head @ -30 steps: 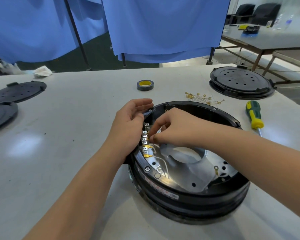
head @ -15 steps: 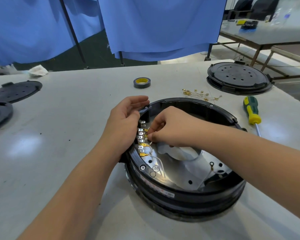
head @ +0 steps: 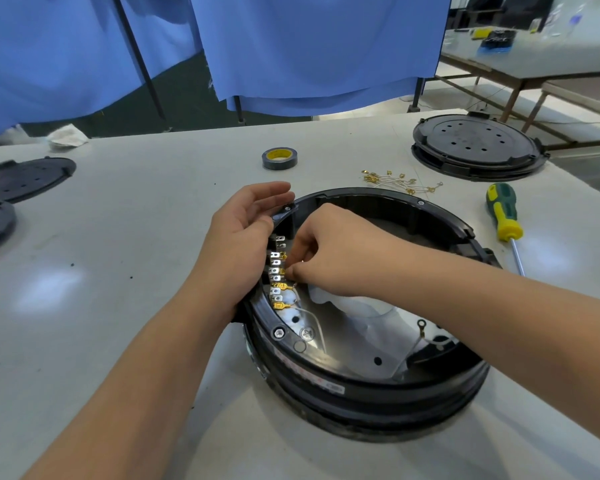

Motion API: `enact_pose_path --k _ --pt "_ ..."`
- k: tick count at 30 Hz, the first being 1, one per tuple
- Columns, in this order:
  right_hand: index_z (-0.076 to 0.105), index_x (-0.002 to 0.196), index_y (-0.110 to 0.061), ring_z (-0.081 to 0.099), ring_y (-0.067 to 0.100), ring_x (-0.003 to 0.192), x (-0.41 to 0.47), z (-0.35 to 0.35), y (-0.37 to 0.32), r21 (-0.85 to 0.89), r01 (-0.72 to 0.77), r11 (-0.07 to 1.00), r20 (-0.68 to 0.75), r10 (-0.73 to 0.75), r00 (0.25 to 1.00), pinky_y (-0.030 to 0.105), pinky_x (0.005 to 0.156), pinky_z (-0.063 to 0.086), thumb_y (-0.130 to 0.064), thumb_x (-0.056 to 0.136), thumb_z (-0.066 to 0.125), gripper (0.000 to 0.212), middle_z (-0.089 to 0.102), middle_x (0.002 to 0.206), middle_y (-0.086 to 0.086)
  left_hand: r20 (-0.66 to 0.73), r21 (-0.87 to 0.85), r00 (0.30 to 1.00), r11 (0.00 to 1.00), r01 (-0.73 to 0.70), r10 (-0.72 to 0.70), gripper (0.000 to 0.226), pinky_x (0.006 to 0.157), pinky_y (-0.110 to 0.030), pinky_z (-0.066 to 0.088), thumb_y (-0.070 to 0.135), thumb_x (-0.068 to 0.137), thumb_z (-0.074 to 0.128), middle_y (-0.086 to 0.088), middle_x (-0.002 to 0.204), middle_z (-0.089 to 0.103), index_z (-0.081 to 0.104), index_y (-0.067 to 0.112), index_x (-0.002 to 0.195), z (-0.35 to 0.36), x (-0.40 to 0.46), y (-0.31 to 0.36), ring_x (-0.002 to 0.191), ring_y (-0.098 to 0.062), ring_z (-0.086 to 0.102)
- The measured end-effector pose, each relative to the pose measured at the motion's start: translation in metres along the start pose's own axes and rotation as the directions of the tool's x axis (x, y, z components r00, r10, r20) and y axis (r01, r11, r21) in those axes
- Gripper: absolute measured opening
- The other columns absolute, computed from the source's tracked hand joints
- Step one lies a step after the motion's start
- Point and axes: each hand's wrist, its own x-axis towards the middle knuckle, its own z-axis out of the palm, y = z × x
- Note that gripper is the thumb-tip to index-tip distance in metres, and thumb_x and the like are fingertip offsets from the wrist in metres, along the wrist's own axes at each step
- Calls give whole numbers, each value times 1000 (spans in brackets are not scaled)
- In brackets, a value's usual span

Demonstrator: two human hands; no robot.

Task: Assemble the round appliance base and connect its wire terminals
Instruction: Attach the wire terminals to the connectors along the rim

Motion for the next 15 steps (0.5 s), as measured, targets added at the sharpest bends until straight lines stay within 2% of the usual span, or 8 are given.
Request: enact_pose_path --k 3,6,10,15 --pt "72 85 -15 58 11 60 0 0 0 5 3 1000 -1 -3 1000 28 58 50 -21 83 68 8 67 68 0 -3 -8 1000 1000 -3 3 50 97 -36 51 -14 92 33 3 115 68 63 23 109 0 0 -1 110 -9 64" --pt "72 87 -18 53 7 56 -1 1 -1 -26 6 1000 -11 -6 1000 23 52 39 -25 84 67 9 61 63 -4 -2 2 1000 1000 -8 8 50 96 -33 52 -13 92 34 5 114 68 63 24 110 0 0 -1 110 -7 63" --pt "71 89 -18 54 9 60 -3 3 -2 -75 10 997 -10 -11 1000 24 52 38 -28 87 65 11 62 68 -3 -6 -3 1000 1000 -8 8 50 97 -35 51 -13 92 34 4 115 68 63 24 109 0 0 -1 110 -9 63" --pt "66 91 -19 56 9 67 -6 6 -1 -162 17 987 -46 -25 999 22 56 42 -26 87 62 9 59 71 -7 -8 -23 1000 1000 7 -7 50 97 -47 50 -13 92 33 2 115 68 63 23 108 1 -1 0 111 -16 64"
